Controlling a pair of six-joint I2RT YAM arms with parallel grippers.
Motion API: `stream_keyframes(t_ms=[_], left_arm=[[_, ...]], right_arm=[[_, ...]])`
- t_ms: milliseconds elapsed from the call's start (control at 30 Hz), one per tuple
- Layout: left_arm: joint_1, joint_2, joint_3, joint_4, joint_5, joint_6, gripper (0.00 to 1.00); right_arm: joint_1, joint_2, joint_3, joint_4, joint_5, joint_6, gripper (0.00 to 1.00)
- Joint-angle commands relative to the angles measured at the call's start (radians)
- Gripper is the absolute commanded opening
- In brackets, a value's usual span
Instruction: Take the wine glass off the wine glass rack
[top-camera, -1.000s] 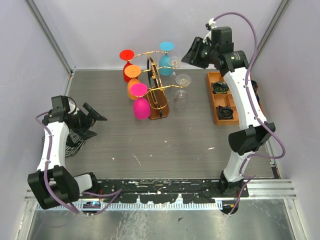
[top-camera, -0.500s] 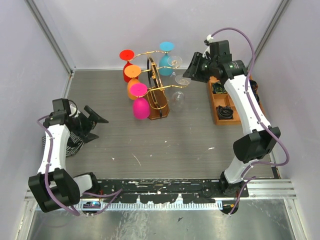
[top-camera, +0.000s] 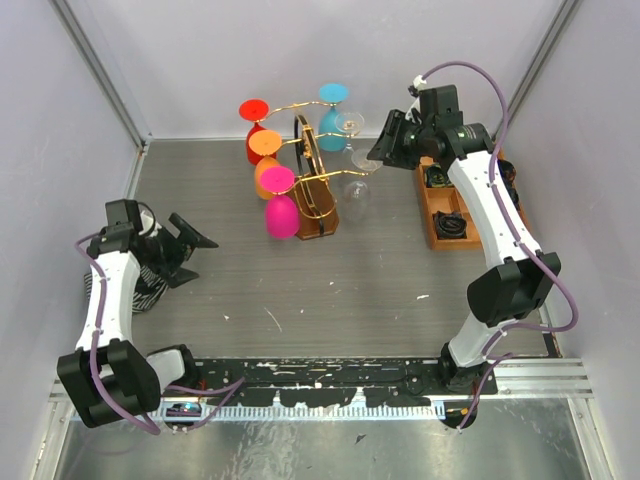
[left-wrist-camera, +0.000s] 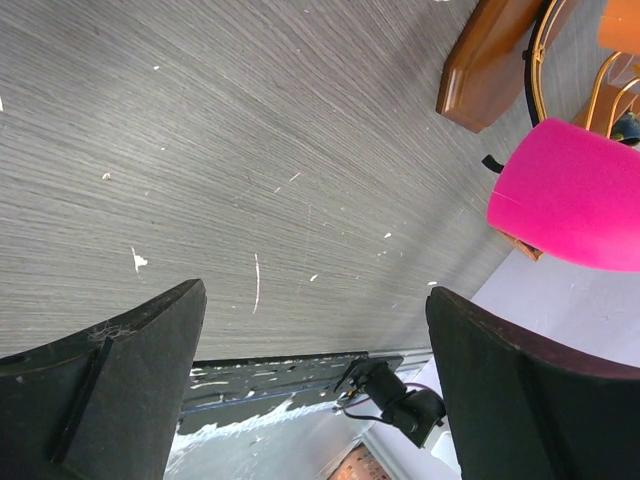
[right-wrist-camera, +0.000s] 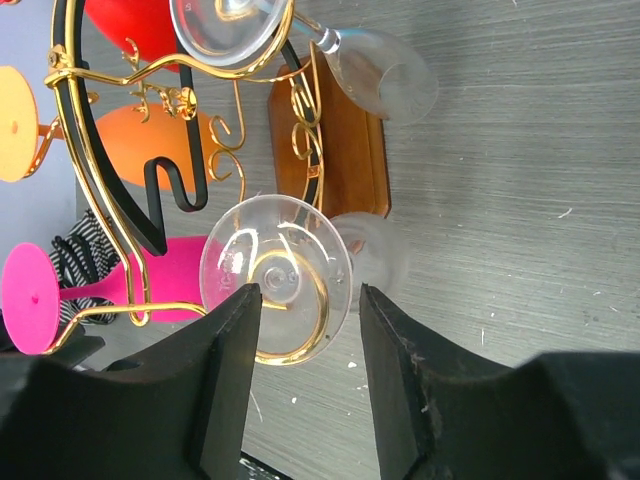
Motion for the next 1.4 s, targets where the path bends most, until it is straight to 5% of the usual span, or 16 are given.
stream_keyframes(t_ms=[0,667,833,1367], left_arm=[[0.001,-0.018,-0.018,-0.007,0.032,0.001,0.98],[0.000,-0.009,-0.023,-0.010,0.037,0.012,0.98],[0.001,-0.005,-0.021,-0.009,0.037,0.013,0.98],[0.001,0.000,-0.019,-0.012,0.048,0.011,0.98]], right_arm=[[-0.003,-0.039,-0.001,0.078,-0.059,-0.008,0.48],[-0.024,-0.019,-0.069,0.182,-0.220,0.035,0.28],[-0.031,-0.014,-0.077,0.198,-0.254,0.041,0.02],[-0.183,-0.134,-0.251,0.359,-0.437,0.195,0.01]])
